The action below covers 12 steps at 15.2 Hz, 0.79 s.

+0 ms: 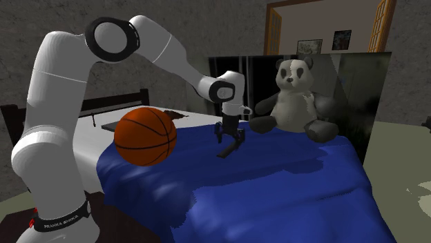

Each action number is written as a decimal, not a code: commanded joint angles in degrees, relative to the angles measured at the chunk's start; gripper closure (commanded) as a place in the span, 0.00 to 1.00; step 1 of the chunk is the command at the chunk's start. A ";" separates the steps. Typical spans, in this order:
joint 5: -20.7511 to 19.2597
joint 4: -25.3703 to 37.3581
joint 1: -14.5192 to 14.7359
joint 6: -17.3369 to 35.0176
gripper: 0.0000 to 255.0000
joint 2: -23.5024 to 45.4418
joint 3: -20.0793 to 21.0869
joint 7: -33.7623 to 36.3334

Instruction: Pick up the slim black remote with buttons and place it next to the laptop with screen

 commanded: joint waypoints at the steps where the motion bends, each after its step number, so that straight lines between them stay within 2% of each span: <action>1: 0.15 -0.59 0.04 1.38 0.00 0.75 0.09 -0.11; 11: 0.26 -1.03 0.06 2.40 0.00 1.33 0.16 -0.18; 12: 0.26 -1.03 0.06 2.40 1.00 1.33 0.16 -0.18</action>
